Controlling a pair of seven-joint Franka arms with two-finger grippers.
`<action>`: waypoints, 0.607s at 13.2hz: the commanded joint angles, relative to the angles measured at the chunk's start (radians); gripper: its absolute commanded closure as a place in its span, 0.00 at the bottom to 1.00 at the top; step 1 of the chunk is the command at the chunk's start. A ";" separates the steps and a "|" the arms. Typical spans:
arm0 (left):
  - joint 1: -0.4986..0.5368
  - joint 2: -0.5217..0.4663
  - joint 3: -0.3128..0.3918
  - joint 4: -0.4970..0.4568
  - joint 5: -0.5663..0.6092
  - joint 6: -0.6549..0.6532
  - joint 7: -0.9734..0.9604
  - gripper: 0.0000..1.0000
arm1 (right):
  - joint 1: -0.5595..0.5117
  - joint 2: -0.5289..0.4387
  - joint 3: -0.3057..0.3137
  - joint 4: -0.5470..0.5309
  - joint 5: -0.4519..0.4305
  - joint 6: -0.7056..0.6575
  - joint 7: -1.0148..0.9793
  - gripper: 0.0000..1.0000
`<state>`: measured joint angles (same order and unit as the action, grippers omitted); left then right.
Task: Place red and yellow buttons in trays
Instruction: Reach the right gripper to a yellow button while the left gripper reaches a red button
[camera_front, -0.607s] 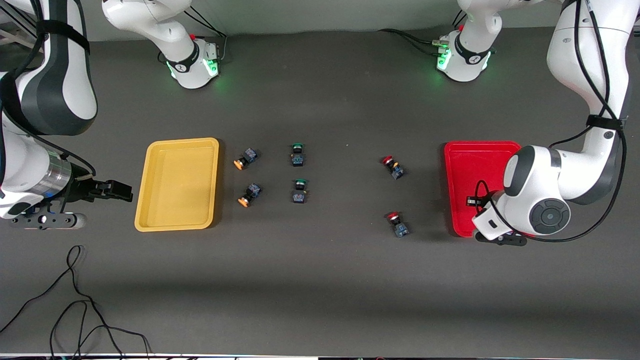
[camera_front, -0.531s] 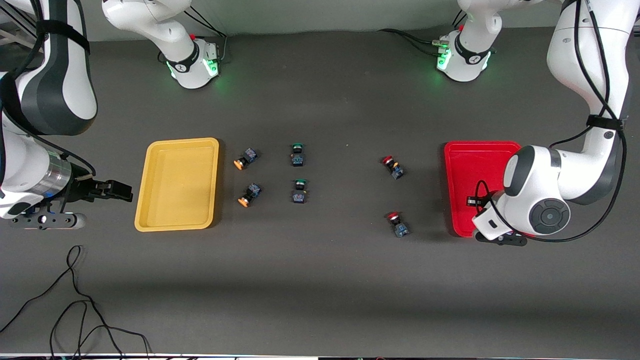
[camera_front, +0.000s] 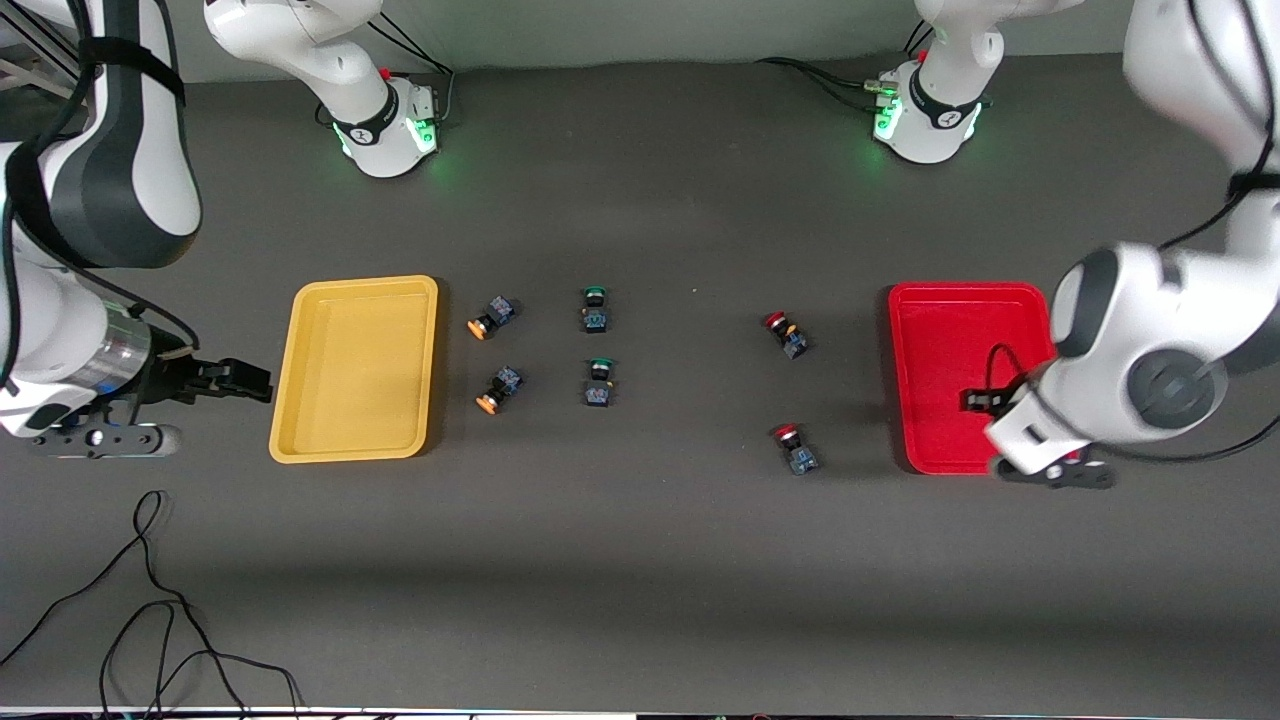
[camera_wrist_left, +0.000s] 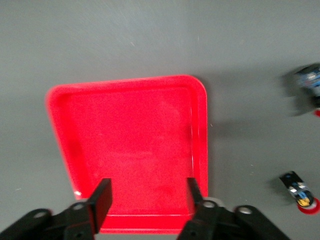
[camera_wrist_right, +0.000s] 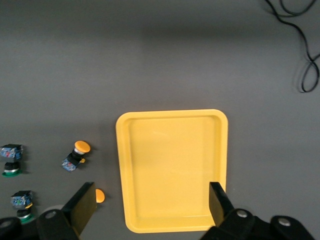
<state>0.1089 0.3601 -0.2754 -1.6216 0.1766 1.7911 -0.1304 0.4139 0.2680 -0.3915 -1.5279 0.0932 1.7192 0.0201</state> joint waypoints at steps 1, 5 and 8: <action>0.008 -0.226 0.010 -0.067 -0.012 -0.016 -0.002 0.00 | 0.043 -0.001 0.000 -0.009 0.055 -0.004 0.061 0.00; 0.014 -0.365 0.022 -0.066 -0.120 -0.048 -0.002 0.00 | 0.100 -0.015 -0.004 -0.142 0.114 0.069 0.208 0.00; 0.014 -0.380 0.022 -0.063 -0.155 -0.064 0.000 0.00 | 0.192 -0.053 -0.012 -0.323 0.114 0.199 0.332 0.00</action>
<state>0.1178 -0.0090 -0.2558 -1.6628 0.0522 1.7288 -0.1303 0.5376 0.2690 -0.3871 -1.7137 0.1945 1.8283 0.2672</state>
